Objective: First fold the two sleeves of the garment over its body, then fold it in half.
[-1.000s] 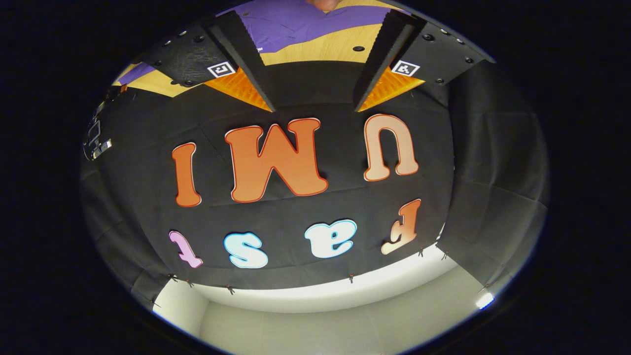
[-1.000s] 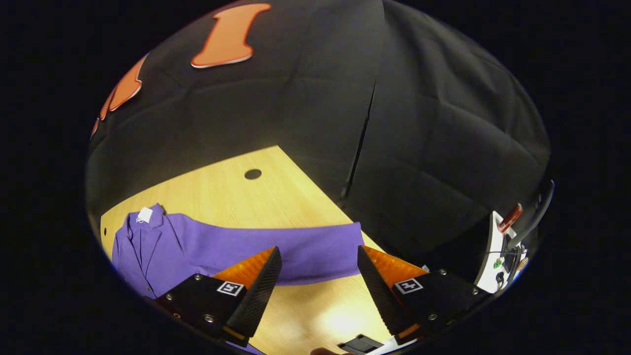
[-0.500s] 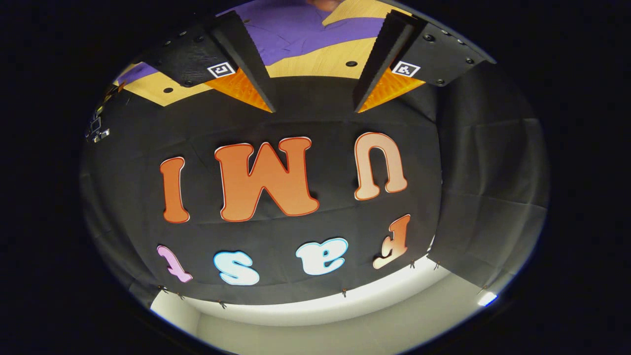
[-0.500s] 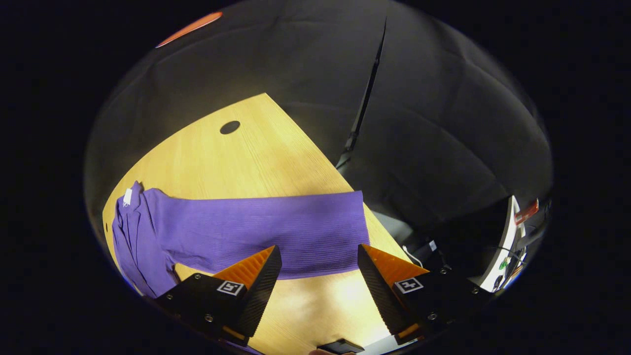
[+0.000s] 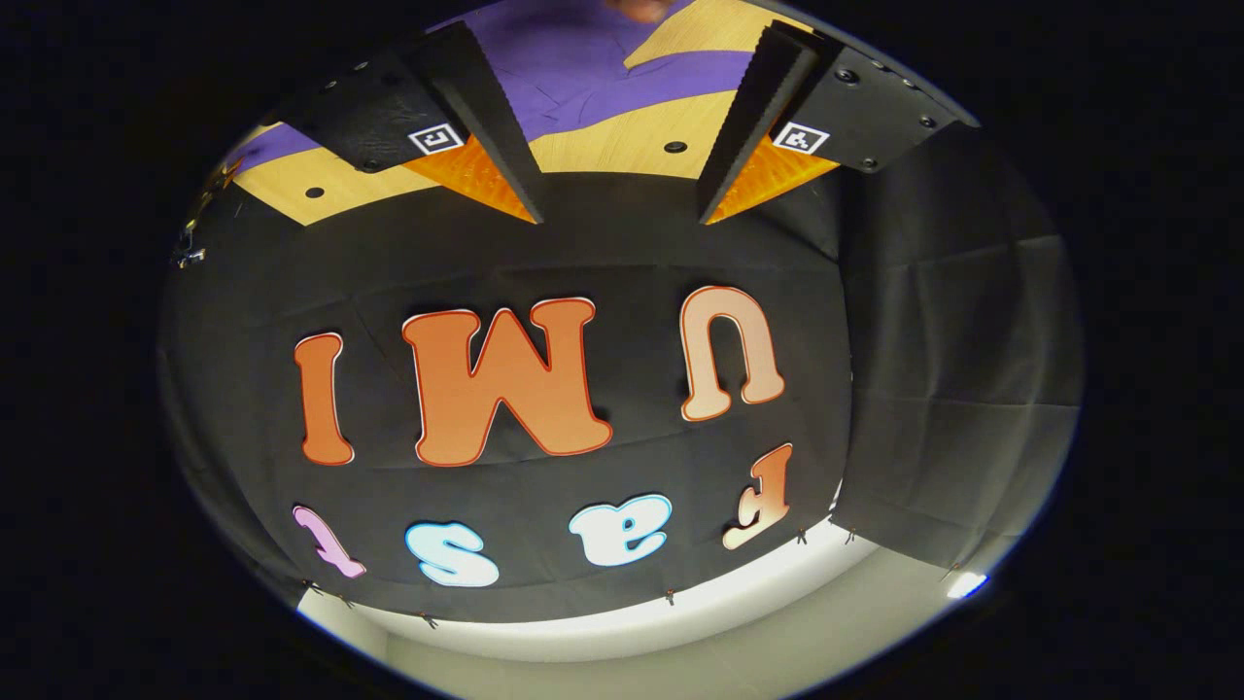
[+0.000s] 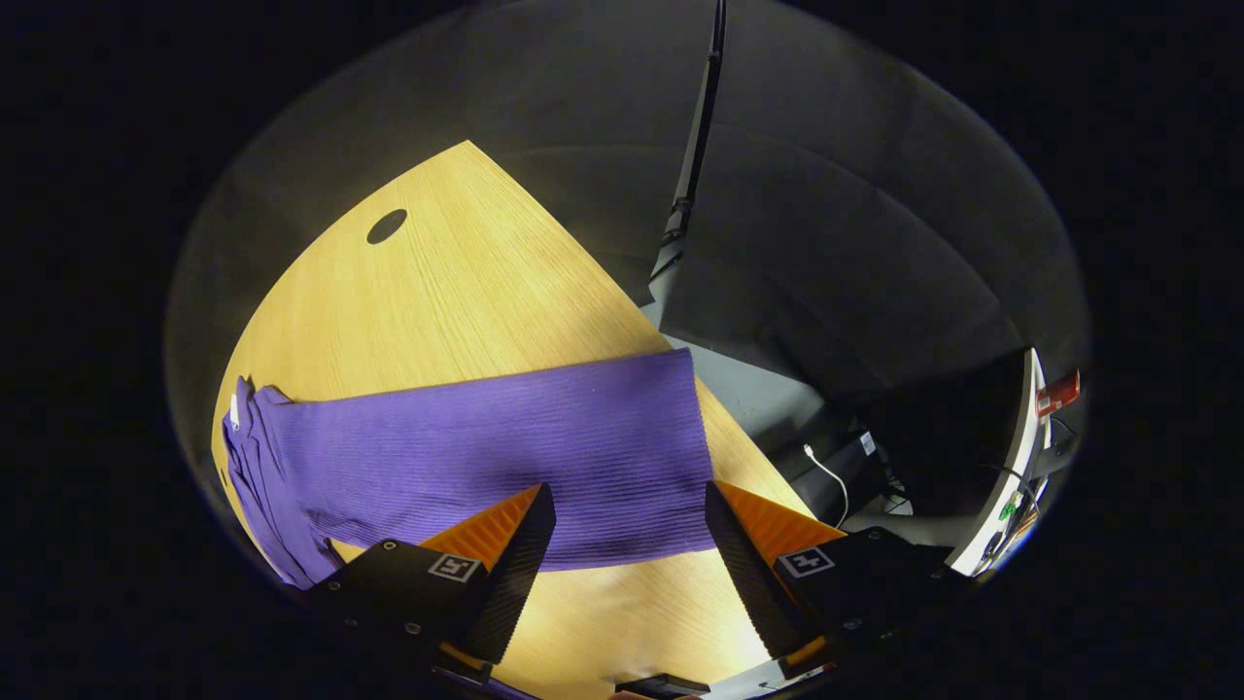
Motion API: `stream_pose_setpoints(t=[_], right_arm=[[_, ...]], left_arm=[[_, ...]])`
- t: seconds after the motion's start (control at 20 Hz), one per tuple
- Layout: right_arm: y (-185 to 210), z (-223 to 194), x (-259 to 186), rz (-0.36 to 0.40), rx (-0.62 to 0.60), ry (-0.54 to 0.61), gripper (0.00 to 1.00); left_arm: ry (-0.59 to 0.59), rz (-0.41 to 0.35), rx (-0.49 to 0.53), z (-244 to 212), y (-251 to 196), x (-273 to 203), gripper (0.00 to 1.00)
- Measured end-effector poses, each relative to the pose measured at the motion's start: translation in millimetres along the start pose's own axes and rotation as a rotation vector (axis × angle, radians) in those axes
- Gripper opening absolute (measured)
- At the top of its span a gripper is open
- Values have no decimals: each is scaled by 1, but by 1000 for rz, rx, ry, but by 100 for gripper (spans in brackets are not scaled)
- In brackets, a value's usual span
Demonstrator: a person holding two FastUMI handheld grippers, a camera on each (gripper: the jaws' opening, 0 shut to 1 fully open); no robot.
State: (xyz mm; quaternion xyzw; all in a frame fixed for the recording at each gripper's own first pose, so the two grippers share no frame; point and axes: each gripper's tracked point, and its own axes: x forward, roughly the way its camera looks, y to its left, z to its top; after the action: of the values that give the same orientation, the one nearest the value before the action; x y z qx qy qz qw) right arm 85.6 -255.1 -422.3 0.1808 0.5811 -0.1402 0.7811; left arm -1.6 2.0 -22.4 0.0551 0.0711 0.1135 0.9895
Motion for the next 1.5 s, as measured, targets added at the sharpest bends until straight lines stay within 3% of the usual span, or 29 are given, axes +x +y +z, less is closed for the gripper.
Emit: stream_pose_setpoints(t=[0.1, 0.2, 0.35, 0.4, 0.45, 0.5, 0.65, 0.7, 0.8, 1.5], right_arm=[[1, -11, 6, -2, -7, 53, 94], [2, -1, 9, 6, 9, 31, 93], [-2, -4, 10, -3, 45, 61, 83], [-6, -7, 9, 0, 27, 77, 71], [-9, -8, 9, -1, 14, 77, 65], [-11, -9, 9, 1, 9, 78, 41], [-4, -7, 8, 27, 47, 65, 20], [3, -8, 5, 49, 76, 69, 7], [20, -2, -7, 91, 96, 41, 3], [189, 9, -185, 270, -169, -219, 2]], left_arm=[[11, 4, 9, -2, -1, 0, 99], [15, 10, 27, -3, -1, 0, 100], [27, 10, 69, -8, -4, 2, 100], [34, 7, 86, -12, -6, 2, 100], [38, 1, 94, -14, -7, 2, 100], [38, -7, 101, -14, -10, 2, 99], [40, -31, 126, -19, -12, 1, 99], [41, -41, 130, -19, -11, 2, 99], [46, -60, 128, -22, -6, 5, 100], [49, -94, 32, -43, 79, 32, 99]])
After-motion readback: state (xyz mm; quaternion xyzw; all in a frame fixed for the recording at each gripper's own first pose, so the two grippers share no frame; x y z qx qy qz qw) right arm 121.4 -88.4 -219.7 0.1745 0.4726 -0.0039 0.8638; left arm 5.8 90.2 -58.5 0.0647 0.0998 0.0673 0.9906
